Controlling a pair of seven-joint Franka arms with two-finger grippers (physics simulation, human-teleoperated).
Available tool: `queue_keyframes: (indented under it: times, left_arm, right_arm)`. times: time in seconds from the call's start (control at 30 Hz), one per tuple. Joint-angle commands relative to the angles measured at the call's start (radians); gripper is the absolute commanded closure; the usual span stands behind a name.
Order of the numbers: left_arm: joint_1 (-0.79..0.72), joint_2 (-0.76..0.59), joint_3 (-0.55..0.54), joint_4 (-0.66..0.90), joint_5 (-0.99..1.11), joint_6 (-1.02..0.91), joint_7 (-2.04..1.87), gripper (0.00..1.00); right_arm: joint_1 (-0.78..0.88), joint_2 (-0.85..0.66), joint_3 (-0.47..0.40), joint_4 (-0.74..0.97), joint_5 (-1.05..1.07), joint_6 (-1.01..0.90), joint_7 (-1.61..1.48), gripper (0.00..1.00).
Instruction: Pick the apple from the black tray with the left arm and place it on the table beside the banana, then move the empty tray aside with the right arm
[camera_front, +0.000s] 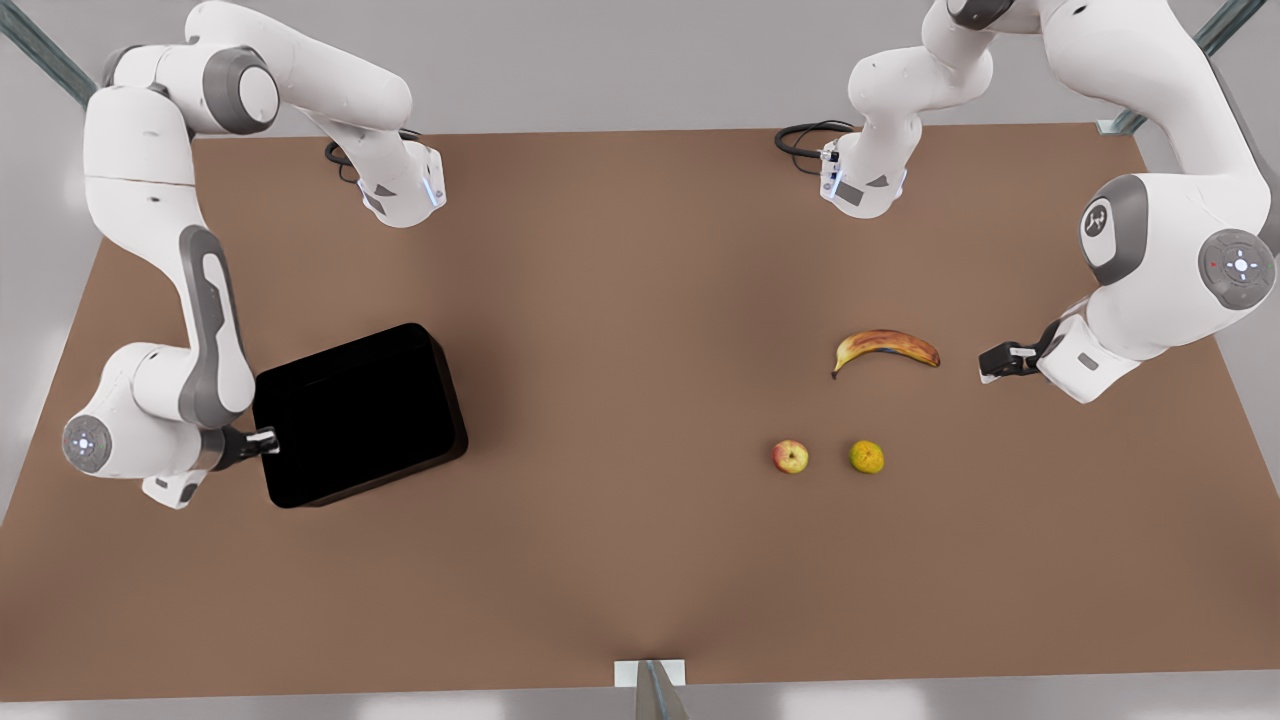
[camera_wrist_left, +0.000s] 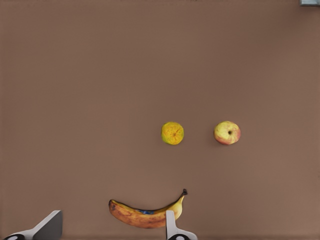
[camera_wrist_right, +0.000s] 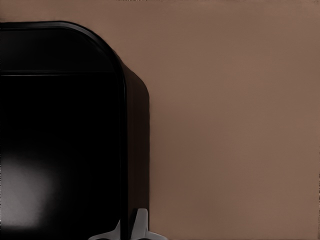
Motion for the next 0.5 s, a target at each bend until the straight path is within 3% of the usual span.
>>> queue_keyframes:
  times: [0.0, 0.03, 0.07, 0.17, 0.27, 0.47]
  left_arm:
    - [0.001, -0.001, 0.0, 0.001, 0.0, -0.002, 0.006, 0.0]
    - [0.001, -0.001, 0.001, 0.001, -0.003, -0.002, 0.006, 0.0]
    - [0.003, -0.003, 0.003, 0.001, -0.002, -0.002, 0.009, 0.0]
    - [0.005, -0.003, 0.007, 0.001, -0.006, -0.002, 0.011, 0.0]
    - [0.005, -0.003, 0.006, -0.001, -0.006, -0.002, 0.011, 0.0]
    - [0.006, -0.003, 0.007, -0.001, -0.005, -0.002, 0.012, 0.0]
  right_arm:
    - [0.001, 0.001, 0.0, 0.003, -0.01, 0.039, -0.258, 0.45]
    - [0.002, 0.001, 0.0, 0.003, -0.008, 0.039, -0.252, 0.1]
    - [0.004, -0.001, 0.0, 0.003, -0.007, 0.039, -0.251, 0.02]
    - [0.024, -0.062, 0.002, 0.003, -0.007, -0.054, -0.199, 0.0]
    - [0.116, -0.2, 0.026, 0.151, -0.001, -0.406, 0.008, 0.0]
    - [0.153, -0.225, 0.072, 0.162, -0.004, -0.417, 0.122, 0.0]
